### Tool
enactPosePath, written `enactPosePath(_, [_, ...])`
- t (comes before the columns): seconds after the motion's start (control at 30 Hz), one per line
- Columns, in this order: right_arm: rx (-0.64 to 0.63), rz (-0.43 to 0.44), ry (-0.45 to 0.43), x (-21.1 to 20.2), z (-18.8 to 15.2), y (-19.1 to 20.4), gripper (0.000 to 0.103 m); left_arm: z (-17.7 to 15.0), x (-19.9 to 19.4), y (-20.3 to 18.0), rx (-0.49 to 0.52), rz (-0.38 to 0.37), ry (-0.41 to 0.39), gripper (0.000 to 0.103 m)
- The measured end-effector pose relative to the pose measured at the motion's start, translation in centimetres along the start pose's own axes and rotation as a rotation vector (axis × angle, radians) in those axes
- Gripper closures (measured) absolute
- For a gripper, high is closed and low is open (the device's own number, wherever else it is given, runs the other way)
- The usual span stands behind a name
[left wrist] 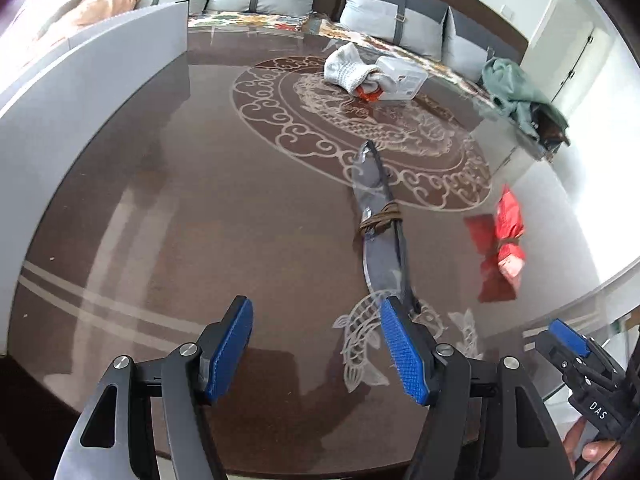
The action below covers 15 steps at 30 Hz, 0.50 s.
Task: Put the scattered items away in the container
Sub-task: 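Move the left gripper to the black glasses while the right approaches the red candy packet, then lower the left gripper over the glasses while the right lowers over the red packet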
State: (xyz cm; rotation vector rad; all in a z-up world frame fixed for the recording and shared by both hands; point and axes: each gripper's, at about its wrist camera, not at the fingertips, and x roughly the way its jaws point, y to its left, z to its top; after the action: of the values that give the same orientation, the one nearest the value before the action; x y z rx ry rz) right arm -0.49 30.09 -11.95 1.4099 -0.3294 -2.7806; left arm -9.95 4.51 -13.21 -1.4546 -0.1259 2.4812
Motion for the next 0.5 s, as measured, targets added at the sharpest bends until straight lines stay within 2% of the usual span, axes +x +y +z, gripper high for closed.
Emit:
enactPosePath(0.13, [0.024, -0.090, 0.026, 0.0, -1.1, -0.1, 0.041, -0.9, -0.2, -0.7, 0.048, 0.063, -0.006, 0.033])
enactPosePath(0.2, [0.019, -0.118, 0.029, 0.1, -1.2, 0.2, 0.041, -1.3, 0.0, -1.0, 0.071, 0.100, 0.005, 0.011])
enactPosePath(0.3, [-0.022, -0.176, 0.028, 0.0, -1.6, 1.1, 0.041, -1.9, 0.4, -1.7, 0.108, 0.155, 0.002, 0.002])
enactPosePath(0.37, [-0.046, -0.213, 0.026, 0.0, -1.8, 1.6, 0.041, -2.1, 0.5, -1.9, 0.118, 0.172, 0.001, 0.000])
enactPosePath(0.5, [-0.039, -0.202, 0.019, 0.3, -1.8, 1.5, 0.040, -2.2, 0.5, -1.8, 0.114, 0.171, 0.005, 0.000])
